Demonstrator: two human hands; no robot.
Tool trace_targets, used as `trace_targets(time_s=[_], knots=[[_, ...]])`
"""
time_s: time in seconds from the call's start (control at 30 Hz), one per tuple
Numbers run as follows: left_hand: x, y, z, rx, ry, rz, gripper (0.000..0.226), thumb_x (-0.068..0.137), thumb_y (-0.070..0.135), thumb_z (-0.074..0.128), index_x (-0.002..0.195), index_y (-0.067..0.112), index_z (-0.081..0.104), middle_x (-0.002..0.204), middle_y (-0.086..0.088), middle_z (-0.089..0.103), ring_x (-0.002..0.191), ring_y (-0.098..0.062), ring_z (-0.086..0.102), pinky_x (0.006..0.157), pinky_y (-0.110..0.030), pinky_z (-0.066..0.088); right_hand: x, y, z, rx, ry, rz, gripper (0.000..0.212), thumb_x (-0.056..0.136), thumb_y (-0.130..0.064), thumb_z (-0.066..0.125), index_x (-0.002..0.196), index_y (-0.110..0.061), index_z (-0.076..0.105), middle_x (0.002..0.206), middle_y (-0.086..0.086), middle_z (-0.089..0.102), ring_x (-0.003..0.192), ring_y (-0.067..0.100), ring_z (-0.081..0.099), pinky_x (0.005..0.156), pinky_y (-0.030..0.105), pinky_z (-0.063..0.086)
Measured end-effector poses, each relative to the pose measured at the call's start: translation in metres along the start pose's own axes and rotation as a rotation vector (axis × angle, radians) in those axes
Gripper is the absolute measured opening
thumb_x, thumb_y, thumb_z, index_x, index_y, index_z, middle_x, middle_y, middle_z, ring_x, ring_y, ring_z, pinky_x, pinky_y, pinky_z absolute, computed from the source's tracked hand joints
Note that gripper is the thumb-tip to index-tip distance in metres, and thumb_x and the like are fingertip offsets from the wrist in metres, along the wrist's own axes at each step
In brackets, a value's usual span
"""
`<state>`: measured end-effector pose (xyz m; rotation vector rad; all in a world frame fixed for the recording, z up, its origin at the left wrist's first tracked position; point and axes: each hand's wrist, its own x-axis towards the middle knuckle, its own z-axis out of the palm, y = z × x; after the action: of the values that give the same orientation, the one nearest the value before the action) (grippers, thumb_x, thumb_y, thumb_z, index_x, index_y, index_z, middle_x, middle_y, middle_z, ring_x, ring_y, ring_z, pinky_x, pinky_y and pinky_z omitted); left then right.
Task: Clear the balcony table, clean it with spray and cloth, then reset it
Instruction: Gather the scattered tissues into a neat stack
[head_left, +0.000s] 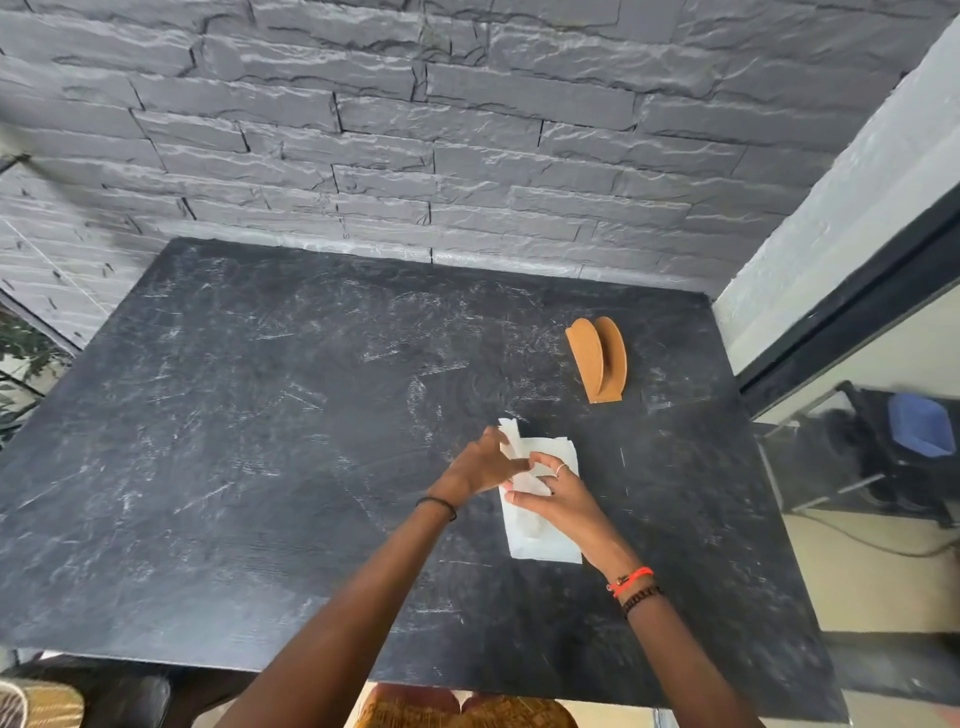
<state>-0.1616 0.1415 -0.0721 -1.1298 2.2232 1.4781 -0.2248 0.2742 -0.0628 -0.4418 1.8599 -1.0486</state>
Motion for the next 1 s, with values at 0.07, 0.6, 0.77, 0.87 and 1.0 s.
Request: trace_targets(time_s=[0.07, 0.6, 0.77, 0.87, 1.0], knots=[[-0.001, 0.008, 0.006, -0.018, -0.04, 0.018, 0.052, 0.095, 0.043, 0.054, 0.134, 0.013, 0.037, 0.106, -0.01, 0.074, 0.11, -0.021, 0.063, 0.085, -0.03, 0.041, 0.003, 0.006, -0.004, -0.047, 0.126, -0.011, 0.053, 0.079, -0.007, 0.072, 0.126, -0.015, 0.049, 0.112, 0.001, 0.058, 0.098, 0.011, 0.054, 0.072, 0.015, 0.043], [0.007, -0.015, 0.028, 0.015, 0.232, -0.091, 0.038, 0.093, 0.027, 0.055, 0.119, 0.0, 0.056, 0.126, -0.018, 0.057, 0.115, -0.033, 0.055, 0.094, -0.036, 0.044, 0.002, 0.033, -0.039, -0.569, 0.503, 0.006, 0.034, 0.087, -0.018, 0.057, 0.12, -0.012, 0.054, 0.113, 0.009, 0.06, 0.115, 0.029, 0.048, 0.093, 0.038, 0.043], [0.013, -0.026, 0.041, 0.007, 0.15, -0.173, 0.068, 0.09, 0.048, 0.058, 0.116, -0.014, 0.055, 0.119, -0.027, 0.061, 0.111, -0.034, 0.058, 0.092, -0.03, 0.041, 0.011, 0.031, -0.038, -0.579, 0.48, -0.022, 0.033, 0.088, -0.029, 0.06, 0.117, -0.012, 0.055, 0.112, 0.009, 0.063, 0.111, 0.029, 0.054, 0.092, 0.042, 0.048], [0.017, -0.021, 0.048, -0.032, 0.152, -0.186, 0.065, 0.084, 0.052, 0.065, 0.083, -0.011, 0.048, 0.097, -0.027, 0.064, 0.092, -0.031, 0.066, 0.078, -0.026, 0.049, 0.018, 0.035, -0.039, -0.527, 0.458, 0.003, 0.028, 0.088, -0.025, 0.06, 0.112, -0.01, 0.057, 0.107, 0.009, 0.065, 0.102, 0.028, 0.06, 0.086, 0.043, 0.052], [0.015, -0.008, 0.053, -0.09, 0.201, -0.142, 0.058, 0.079, 0.046, 0.073, 0.057, 0.014, 0.031, 0.053, 0.002, 0.035, 0.048, -0.007, 0.034, 0.039, -0.013, 0.033, 0.023, 0.04, -0.041, -0.466, 0.424, 0.033, 0.024, 0.087, -0.02, 0.06, 0.109, -0.01, 0.057, 0.101, 0.008, 0.066, 0.097, 0.027, 0.063, 0.082, 0.043, 0.054]])
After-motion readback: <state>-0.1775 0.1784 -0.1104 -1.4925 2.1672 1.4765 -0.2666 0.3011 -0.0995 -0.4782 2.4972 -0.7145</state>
